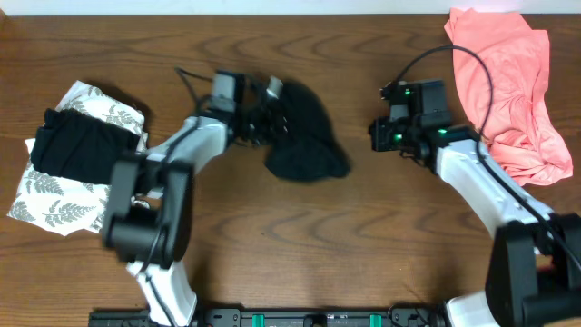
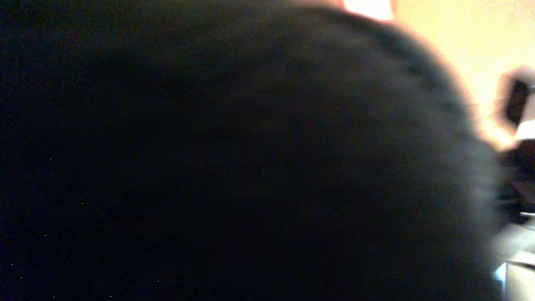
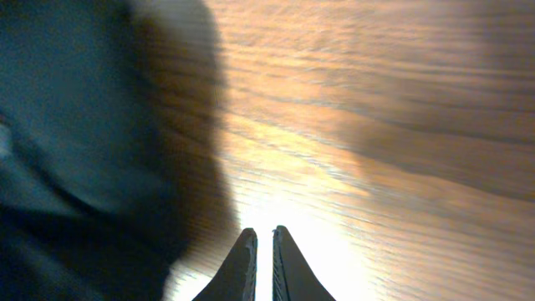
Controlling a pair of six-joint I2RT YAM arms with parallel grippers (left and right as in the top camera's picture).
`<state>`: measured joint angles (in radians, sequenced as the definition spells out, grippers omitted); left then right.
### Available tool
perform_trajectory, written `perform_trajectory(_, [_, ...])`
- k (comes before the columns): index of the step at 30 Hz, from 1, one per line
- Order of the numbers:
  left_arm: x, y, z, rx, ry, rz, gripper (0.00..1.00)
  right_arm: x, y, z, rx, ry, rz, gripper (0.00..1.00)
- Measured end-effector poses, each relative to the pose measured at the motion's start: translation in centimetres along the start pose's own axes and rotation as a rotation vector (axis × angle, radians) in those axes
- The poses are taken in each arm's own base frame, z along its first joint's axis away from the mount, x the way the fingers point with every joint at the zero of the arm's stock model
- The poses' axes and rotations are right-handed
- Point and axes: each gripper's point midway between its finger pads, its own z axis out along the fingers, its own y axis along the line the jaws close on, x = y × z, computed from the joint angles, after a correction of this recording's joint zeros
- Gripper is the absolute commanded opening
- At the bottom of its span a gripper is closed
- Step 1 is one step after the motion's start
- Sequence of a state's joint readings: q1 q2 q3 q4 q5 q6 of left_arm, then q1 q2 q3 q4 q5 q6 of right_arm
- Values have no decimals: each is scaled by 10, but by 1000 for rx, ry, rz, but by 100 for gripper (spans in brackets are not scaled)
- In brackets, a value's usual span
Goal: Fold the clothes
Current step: 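Lift the folded shirt with the left gripper and carry it leftward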
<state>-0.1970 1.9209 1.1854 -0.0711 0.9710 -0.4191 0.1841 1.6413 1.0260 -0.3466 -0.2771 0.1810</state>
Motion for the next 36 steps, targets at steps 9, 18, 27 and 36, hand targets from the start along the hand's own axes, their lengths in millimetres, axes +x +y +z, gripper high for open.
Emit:
perform_trajectory(9, [-64,-82,-147,-16,-391,215,6,6,-8,-5,34,24,-4,5])
perform_trajectory(18, [-73,-26,-345,-259,-820,51,6,10,-9,-5,40,39,-7,5])
perform_trajectory(27, [-43,73,-442,-417,-964,-118,6,14,-10,-5,43,56,-6,4])
perform_trajectory(36, [-33,189,-403,-298,-838,-334,6,25,-12,-6,53,100,5,3])
